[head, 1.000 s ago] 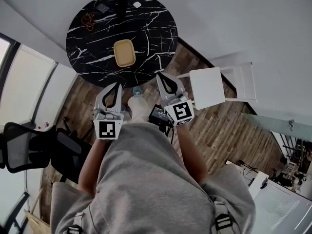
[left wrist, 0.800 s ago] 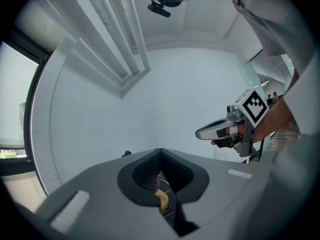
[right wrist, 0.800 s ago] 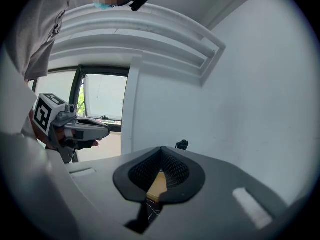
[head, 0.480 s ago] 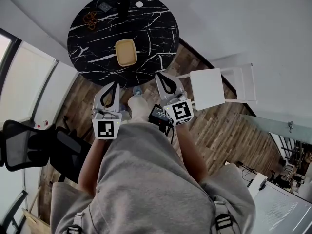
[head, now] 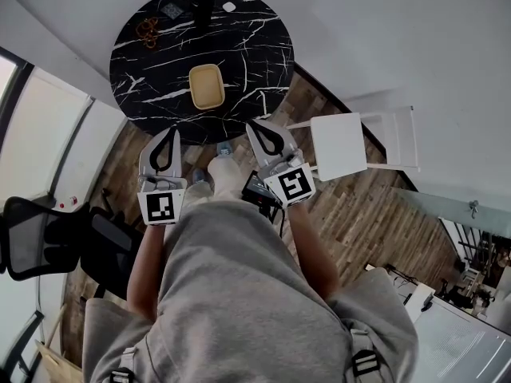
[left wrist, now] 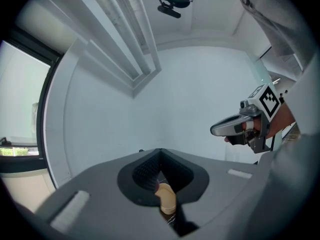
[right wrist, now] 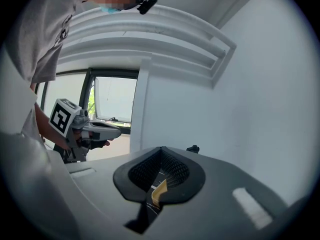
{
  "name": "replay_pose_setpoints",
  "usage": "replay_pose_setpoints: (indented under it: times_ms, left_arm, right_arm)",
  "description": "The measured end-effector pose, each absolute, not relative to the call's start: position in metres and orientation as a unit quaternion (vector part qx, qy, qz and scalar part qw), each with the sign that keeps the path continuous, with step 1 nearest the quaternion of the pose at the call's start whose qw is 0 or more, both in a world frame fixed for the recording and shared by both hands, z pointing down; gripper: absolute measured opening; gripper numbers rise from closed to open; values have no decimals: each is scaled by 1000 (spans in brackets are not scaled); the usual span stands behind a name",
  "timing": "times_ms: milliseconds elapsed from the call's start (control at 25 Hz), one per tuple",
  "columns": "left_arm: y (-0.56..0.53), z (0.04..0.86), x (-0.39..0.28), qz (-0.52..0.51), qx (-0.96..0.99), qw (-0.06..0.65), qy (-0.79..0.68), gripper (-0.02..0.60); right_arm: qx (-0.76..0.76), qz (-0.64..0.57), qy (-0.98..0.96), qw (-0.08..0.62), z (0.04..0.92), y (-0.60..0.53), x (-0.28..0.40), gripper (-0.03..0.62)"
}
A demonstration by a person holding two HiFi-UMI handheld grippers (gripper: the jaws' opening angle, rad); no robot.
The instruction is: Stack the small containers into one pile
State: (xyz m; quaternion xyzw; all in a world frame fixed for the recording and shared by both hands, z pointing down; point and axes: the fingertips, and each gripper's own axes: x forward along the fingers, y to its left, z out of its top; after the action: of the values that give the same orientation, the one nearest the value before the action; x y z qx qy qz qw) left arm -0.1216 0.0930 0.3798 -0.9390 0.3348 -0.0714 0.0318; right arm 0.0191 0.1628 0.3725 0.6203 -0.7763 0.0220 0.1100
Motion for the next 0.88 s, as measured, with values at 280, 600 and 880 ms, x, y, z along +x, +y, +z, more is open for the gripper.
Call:
replay_pose_setpoints:
  times_ms: [280, 600, 880]
  left_arm:
    - [89, 384, -121, -73, -938, 30, 338, 0]
    - [92, 386, -115, -72, -941, 24, 329, 0]
    - [91, 389, -117, -74, -942, 21, 327, 0]
  right_arm:
    - [643, 38, -759, 96, 377, 156, 38, 12]
    - [642, 36, -759, 99, 376, 152, 37, 11]
    - [637, 36, -763, 101, 378, 147, 32, 11]
